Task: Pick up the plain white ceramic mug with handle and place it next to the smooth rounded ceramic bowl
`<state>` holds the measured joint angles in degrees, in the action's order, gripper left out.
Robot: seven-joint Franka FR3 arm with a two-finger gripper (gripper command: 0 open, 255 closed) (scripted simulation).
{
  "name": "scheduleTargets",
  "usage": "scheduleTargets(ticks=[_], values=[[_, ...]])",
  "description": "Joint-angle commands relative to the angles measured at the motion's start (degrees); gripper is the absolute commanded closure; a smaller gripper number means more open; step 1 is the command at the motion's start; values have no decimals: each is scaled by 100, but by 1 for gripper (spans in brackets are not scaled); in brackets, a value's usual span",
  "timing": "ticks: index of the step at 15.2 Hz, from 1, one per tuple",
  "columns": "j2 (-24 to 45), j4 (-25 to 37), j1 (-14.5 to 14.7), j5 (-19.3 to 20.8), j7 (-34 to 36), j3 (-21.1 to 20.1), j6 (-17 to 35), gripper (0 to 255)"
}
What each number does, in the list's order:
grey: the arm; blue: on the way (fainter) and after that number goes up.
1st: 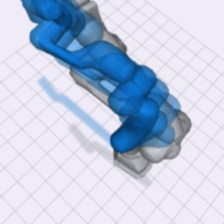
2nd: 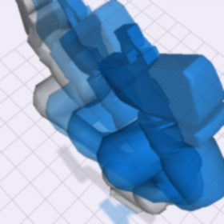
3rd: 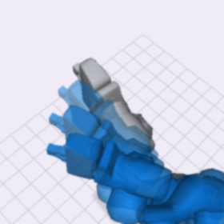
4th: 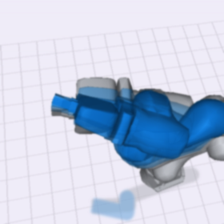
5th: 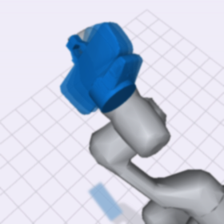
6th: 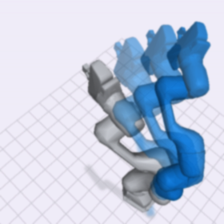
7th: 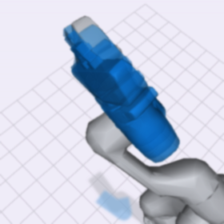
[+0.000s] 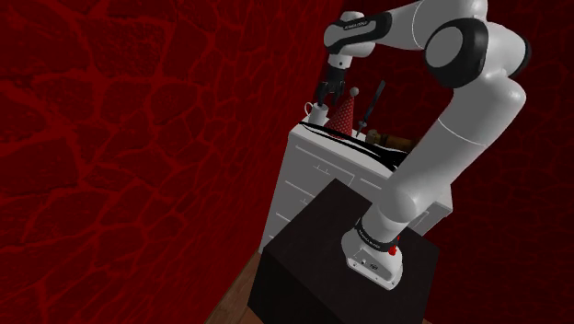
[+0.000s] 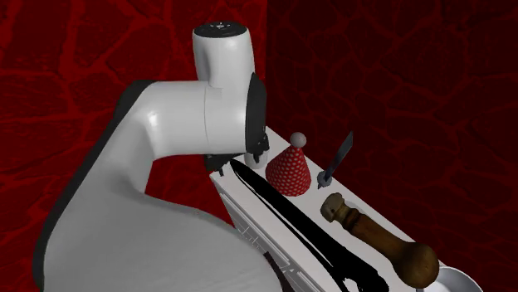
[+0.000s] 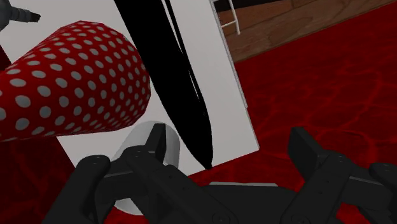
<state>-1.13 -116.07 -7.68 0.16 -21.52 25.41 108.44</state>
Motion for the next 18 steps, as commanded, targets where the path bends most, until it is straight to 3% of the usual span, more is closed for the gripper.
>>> scheduleTargets(ticks=[1, 10, 18], values=[[490, 405, -101, -192, -228, 113, 52, 0], [2519, 2438, -887, -1062, -971, 251, -129, 0], [2642, 2015, -887, -1142, -1028, 201, 402, 0]])
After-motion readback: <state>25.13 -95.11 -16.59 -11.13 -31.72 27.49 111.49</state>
